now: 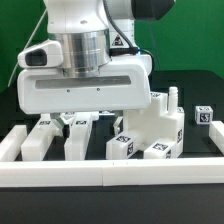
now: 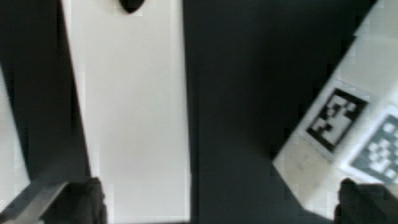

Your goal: Assemble chair

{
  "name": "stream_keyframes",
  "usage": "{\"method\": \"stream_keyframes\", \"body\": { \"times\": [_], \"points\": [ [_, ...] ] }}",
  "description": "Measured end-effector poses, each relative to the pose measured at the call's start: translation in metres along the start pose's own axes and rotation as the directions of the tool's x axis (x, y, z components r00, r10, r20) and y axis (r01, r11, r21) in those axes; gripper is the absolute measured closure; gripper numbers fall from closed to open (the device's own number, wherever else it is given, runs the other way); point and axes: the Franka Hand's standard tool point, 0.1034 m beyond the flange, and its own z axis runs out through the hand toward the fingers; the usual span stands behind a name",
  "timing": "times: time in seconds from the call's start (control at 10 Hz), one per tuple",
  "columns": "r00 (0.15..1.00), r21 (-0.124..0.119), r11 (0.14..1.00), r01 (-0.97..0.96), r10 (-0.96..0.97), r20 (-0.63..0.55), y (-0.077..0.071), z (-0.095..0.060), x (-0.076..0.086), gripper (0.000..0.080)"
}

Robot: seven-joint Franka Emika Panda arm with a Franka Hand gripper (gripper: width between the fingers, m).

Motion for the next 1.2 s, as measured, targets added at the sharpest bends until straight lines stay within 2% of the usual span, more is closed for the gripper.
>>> {"method": "stream_keyframes", "body": {
  "times": [0.2,0.4,0.7,1.0,1.2],
  "points": [
    [1.0,-0.001,1.0,0.014,-0.014,0.004,0.014,-0.001,-0.008,0.015],
    [1.0,-0.013,1.0,0.019,-0.019,0.006,0.021,0.01,-0.021,0.015],
    [0.999,-0.021,1.0,0.017,-0.017,0.03,0.019,0.031,-0.034,0.015],
    [0.999,-0.021,1.0,0.016,-0.015,0.032,0.02,0.033,-0.034,0.015],
    [0.999,-0.021,1.0,0.016,-0.015,0.032,0.02,0.033,-0.034,0.0181]
  ]
}}
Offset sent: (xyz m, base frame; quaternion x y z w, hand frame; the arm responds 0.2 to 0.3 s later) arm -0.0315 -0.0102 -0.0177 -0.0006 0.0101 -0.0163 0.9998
